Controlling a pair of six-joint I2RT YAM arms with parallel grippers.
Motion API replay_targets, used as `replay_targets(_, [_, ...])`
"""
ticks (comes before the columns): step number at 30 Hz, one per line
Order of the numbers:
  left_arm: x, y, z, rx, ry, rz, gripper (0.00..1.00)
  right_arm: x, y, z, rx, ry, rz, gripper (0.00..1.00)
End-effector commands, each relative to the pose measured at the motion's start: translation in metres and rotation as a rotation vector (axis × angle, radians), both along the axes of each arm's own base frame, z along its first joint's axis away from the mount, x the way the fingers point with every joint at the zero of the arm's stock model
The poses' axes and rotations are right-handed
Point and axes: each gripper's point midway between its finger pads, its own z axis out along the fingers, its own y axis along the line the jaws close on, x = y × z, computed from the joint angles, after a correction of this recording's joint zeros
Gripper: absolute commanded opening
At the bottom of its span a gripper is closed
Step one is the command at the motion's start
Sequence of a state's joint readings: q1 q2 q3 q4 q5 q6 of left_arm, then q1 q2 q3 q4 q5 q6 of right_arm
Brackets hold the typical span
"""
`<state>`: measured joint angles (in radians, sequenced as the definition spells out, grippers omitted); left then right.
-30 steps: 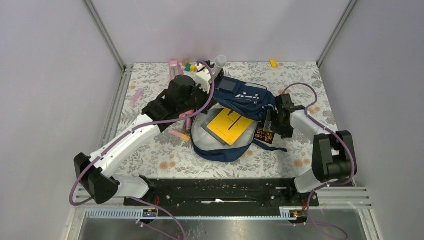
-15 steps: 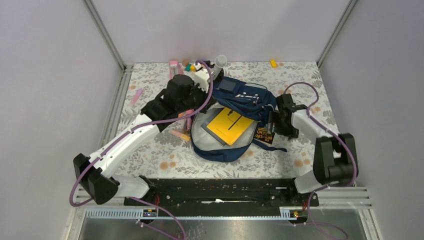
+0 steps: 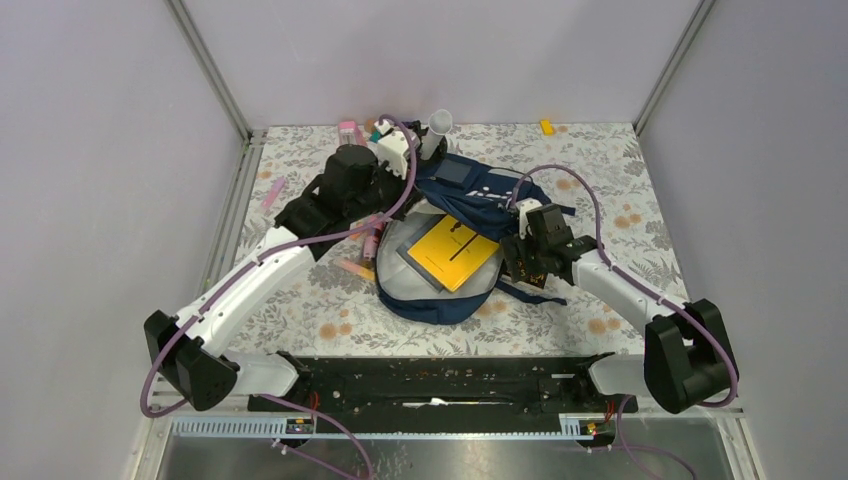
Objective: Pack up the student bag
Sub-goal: Pick up the book from the center of the board.
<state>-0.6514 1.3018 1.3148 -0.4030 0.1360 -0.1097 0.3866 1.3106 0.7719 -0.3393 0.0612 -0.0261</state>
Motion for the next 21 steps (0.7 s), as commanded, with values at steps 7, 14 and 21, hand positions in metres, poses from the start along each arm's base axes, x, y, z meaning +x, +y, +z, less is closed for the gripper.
replay_targets(7, [0.032,0.05,0.069,-0.119,-0.208,0.185,0.0,-0.001,0.02,-0.013,-0.122,-0.088,0.262,0.87])
replay_targets(14, [0.03,0.048,0.073,-0.142,-0.206,0.168,0.0,0.008,-0.005,-0.024,-0.313,-0.096,0.246,0.85])
replay_targets(21, [0.028,0.05,0.076,-0.154,-0.21,0.164,0.0,0.016,-0.034,-0.027,-0.488,-0.109,0.198,0.79])
